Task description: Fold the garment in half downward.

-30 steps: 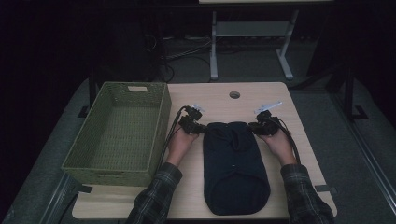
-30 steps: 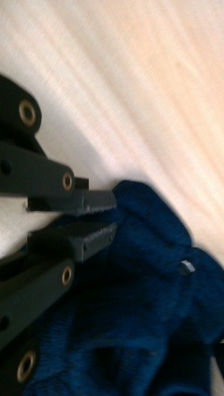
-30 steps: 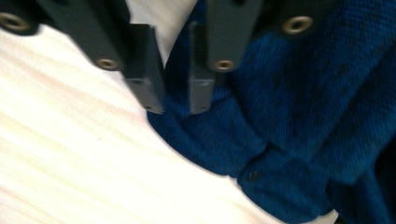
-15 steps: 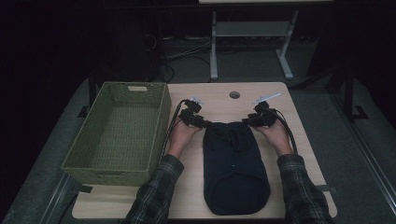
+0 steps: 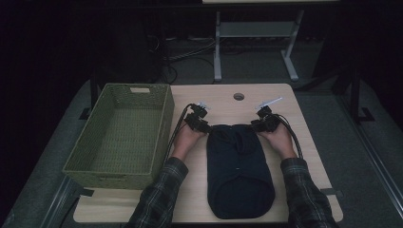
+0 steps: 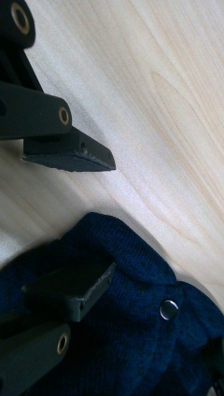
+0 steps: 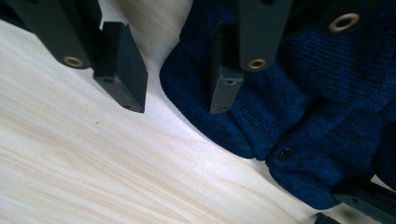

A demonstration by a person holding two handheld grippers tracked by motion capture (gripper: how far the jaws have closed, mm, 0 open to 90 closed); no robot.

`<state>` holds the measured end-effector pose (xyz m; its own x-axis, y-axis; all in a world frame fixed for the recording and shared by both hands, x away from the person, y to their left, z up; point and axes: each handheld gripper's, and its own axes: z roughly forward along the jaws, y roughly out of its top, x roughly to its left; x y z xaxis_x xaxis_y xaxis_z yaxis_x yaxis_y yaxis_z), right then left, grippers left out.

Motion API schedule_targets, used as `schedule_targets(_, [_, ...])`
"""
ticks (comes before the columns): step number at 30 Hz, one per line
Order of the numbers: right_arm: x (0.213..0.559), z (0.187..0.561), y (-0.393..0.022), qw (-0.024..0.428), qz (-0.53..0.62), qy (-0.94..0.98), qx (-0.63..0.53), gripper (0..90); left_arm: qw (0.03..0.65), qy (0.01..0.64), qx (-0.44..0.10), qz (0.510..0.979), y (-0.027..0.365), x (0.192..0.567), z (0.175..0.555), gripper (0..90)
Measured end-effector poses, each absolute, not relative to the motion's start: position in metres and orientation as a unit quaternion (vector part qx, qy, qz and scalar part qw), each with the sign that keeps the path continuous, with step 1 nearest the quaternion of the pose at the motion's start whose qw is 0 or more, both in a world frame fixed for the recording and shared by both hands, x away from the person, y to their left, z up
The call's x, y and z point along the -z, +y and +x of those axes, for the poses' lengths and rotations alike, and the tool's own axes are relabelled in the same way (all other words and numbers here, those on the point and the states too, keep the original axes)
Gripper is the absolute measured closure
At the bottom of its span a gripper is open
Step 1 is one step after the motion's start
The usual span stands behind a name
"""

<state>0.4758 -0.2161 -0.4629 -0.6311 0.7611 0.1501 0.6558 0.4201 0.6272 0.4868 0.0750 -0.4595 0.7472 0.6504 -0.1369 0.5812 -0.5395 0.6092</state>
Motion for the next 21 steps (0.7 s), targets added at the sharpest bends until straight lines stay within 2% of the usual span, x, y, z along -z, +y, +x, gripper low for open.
schedule_targets(8, [0.4647,0.4739,-0.2136,0.068,0.422,0.84,-0.335,69.3,0.322,0.341,-0.047,0.882,0.0724,0.4587,0.4878,50.0])
schedule_targets(9, [0.4649,0.4736,-0.2134,0.066,0.423,0.839,-0.336,71.3,0.325,0.341,-0.043,0.881,0.0725,0.4587,0.4876,51.9])
schedule_targets(13, [0.4658,0.4726,-0.2139,0.061,0.426,0.835,-0.343,75.7,0.333,0.337,-0.024,0.88,0.0712,0.4594,0.4866,68.4])
schedule_targets(18, [0.4646,0.4712,-0.2117,0.064,0.431,0.834,-0.339,78.7,0.337,0.34,-0.022,0.878,0.0709,0.4584,0.4853,79.1])
schedule_targets(21, [0.4614,0.4707,-0.2096,0.071,0.431,0.838,-0.328,79.3,0.336,0.343,-0.027,0.877,0.0708,0.4557,0.4842,82.0])
